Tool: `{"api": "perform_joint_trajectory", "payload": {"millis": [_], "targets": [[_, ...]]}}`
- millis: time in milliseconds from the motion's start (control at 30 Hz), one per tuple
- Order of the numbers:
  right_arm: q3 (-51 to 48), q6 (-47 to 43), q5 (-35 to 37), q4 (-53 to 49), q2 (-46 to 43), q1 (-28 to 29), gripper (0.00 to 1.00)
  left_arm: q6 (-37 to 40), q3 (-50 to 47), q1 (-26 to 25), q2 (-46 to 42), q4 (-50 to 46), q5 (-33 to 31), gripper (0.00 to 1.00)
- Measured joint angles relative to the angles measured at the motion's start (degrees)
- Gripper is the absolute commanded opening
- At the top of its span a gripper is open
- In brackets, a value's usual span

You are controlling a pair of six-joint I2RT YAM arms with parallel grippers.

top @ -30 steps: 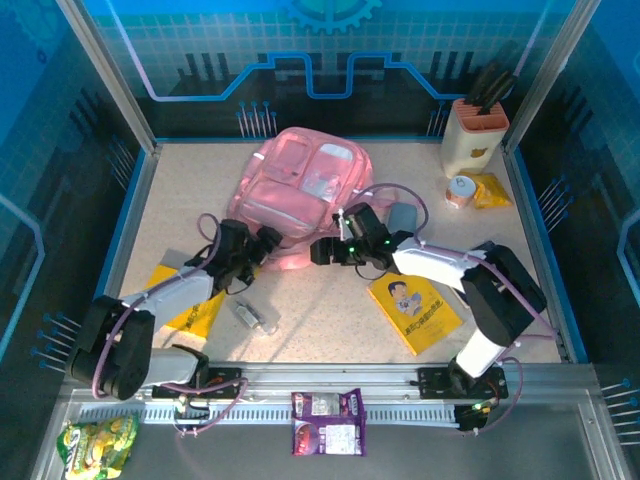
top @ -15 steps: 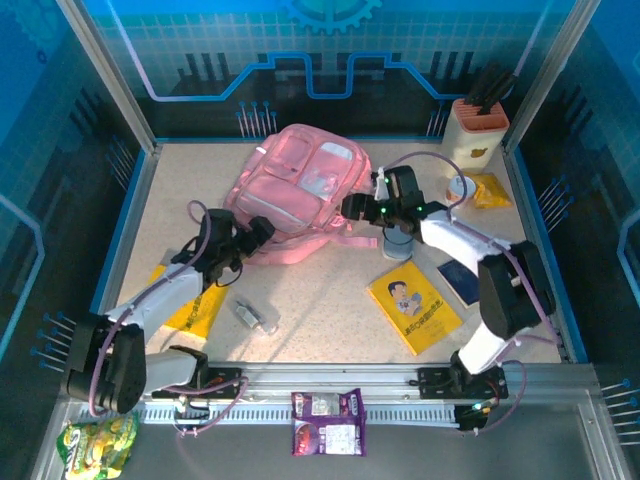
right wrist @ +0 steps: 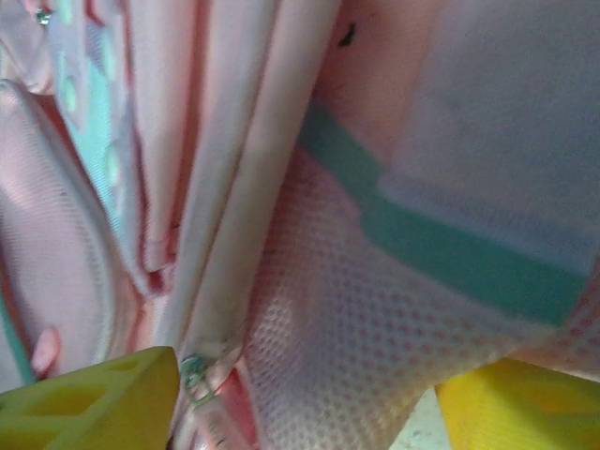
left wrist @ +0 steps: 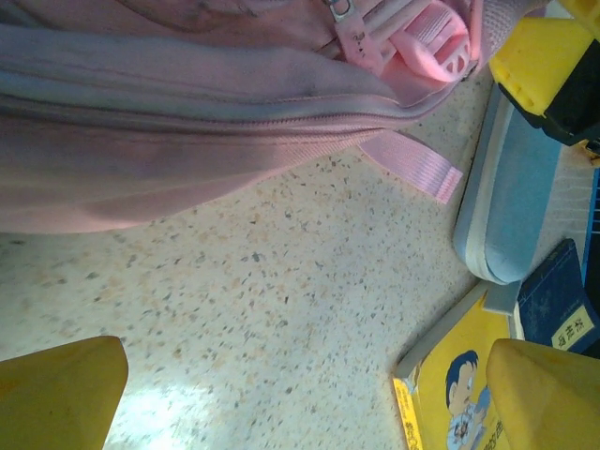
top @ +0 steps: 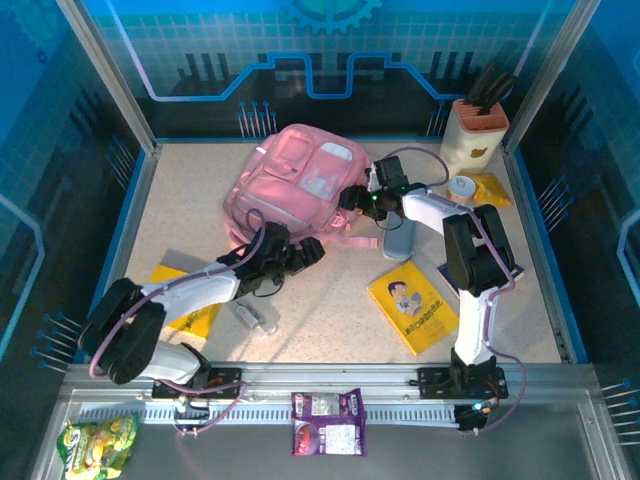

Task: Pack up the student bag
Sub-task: Unzip the student bag at the center of the table.

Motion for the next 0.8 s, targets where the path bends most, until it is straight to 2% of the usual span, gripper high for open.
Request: {"api": "perform_joint_trajectory", "payload": {"millis": [100, 233, 333, 433, 600, 800], "targets": [[2.1, 0.17, 0.15, -1.01, 2.05, -0.35, 0.55, -0.39, 1.09, -0.04, 3.8, 2.47, -0.46, 0.99], [4.15, -0.07, 0.61, -1.49, 3.74, -0.57, 0.28, -0.31, 3.82, 0.0, 8.39, 3.28, -1.73, 0.99], [4.15, 0.26, 0.59, -1.42, 3.85, -0.81, 0.12, -0.04, 5.11, 0.66, 10.51, 3.89, -2.03, 0.99], [4.11, 0.85, 0.04, -1.07, 3.82, -0.81, 0.0, 0.24, 5.09, 2.05, 11.02, 4.2, -2.19, 0.99], [0.96, 2.47, -1.53, 1.16, 1.9, -0.24, 0.0, 2.8, 4.96, 7.02, 10.99, 4.52, -0.79, 0.99], [-4.42, 8.17, -2.82, 3.76, -3.32, 4.02, 0.0, 9.46, 4.66, 16.63, 10.19, 4.15, 0.68, 0.99]]}}
